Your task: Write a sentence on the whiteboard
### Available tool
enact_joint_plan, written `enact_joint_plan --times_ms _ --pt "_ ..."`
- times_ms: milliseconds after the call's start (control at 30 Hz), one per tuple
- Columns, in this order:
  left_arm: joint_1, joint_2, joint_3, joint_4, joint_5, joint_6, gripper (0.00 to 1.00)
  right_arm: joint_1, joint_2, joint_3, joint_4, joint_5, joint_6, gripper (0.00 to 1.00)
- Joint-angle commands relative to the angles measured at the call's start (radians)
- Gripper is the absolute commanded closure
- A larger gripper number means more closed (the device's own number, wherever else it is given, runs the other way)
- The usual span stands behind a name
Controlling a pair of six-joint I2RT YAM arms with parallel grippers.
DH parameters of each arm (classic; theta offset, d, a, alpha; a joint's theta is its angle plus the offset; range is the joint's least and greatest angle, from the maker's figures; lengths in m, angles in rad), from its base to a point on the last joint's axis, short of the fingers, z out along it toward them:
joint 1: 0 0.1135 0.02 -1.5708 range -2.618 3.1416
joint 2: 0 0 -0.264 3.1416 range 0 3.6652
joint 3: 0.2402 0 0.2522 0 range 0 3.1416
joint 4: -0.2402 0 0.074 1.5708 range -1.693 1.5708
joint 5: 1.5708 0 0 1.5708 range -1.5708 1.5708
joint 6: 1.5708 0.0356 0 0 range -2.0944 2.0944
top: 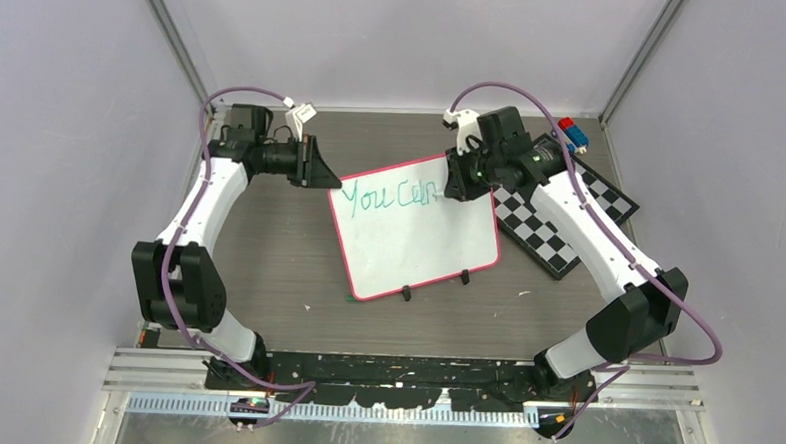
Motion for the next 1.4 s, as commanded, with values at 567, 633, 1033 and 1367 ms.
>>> enact_joint_plan --times_ms 567,633,1033,1367 --pt "-0.029 -0.113 -0.138 0.016 -0.054 0.057 0.33 0.037 -0.198 -0.117 0.017 -0.307 0.096 1.00" --pt "-0.042 -0.112 -0.150 0.018 -0.057 0.062 0.34 0.044 -0.206 -0.140 0.031 -0.312 0.098 1.00" --pt "-0.064 -0.120 -0.203 0.011 -0.063 0.047 0.47 0.181 -0.184 -0.226 0.149 -0.242 0.061 1.00" --pt "-0.066 -0.113 -0.212 0.022 -0.072 0.004 0.64 0.321 -0.128 -0.244 0.300 -0.132 0.054 1.00"
